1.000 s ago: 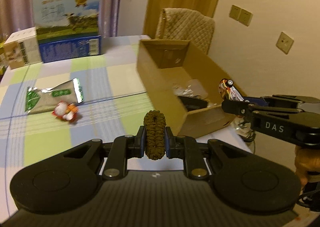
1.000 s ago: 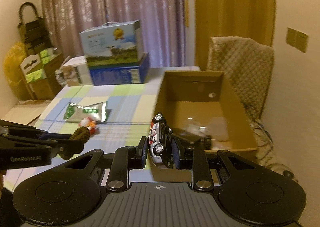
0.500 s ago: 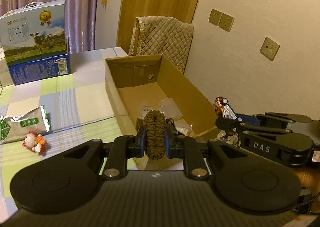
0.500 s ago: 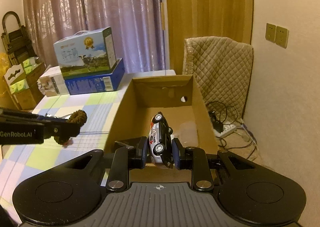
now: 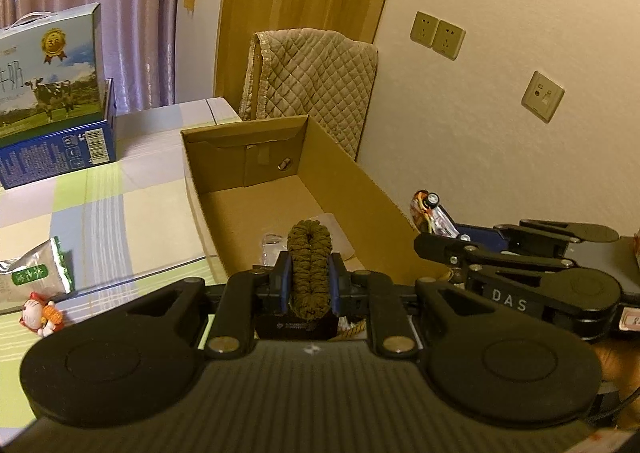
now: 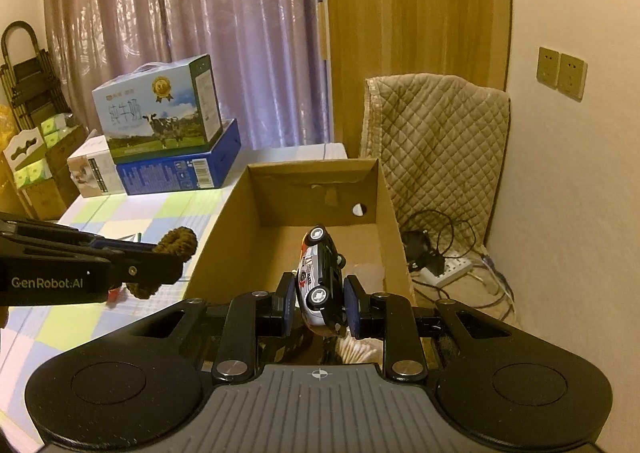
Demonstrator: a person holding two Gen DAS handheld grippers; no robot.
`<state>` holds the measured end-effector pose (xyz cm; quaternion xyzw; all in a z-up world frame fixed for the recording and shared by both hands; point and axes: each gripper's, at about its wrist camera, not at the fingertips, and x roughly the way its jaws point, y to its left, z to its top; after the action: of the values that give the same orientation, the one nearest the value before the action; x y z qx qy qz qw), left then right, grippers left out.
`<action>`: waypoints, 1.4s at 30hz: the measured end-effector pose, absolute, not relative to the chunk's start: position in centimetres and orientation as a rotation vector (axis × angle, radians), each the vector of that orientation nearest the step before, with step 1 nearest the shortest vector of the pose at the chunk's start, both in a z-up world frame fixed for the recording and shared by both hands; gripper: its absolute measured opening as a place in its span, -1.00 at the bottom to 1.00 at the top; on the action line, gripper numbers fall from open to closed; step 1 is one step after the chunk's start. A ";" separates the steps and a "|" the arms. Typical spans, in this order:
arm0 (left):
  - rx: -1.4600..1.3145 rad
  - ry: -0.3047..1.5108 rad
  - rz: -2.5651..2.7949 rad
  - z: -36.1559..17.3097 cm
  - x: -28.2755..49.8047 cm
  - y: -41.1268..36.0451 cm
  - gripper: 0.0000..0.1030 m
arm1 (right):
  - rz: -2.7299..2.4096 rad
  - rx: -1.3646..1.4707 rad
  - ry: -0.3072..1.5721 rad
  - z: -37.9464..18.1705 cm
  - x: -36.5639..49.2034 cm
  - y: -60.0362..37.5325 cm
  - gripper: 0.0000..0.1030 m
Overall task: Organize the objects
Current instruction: 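Carry the hair tie and toy car into the cardboard box and open both tools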
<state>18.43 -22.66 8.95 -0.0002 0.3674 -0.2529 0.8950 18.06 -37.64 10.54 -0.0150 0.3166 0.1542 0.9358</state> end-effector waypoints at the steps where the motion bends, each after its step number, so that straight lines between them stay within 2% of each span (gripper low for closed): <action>1: -0.003 0.764 -0.527 8.9 18.7 -22.8 -0.71 | 0.316 -0.031 0.648 10.5 18.3 -37.7 -0.56; 22: 0.026 0.784 -0.524 7.0 23.5 -25.4 -0.70 | 0.303 0.015 0.677 9.0 22.5 -39.3 -0.56; 24: 0.026 0.786 -0.521 6.8 24.2 -25.6 -0.60 | 0.301 0.016 0.677 8.9 22.7 -39.4 -0.56; 25: 0.026 0.788 -0.517 6.7 24.4 -25.6 -0.44 | 0.299 0.017 0.678 8.8 22.8 -39.5 -0.56; 26: 0.024 0.790 -0.507 6.5 24.6 -25.6 -0.41 | 0.298 0.022 0.679 8.8 22.9 -39.6 -0.56; 42: 0.003 0.790 -0.504 6.2 25.0 -24.3 -0.22 | 0.293 0.058 0.675 8.7 23.0 -39.7 -0.56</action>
<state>25.04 -24.27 6.25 0.0016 0.3807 -0.2427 0.8923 23.00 -39.73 8.72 0.0282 0.3300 0.1434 0.9326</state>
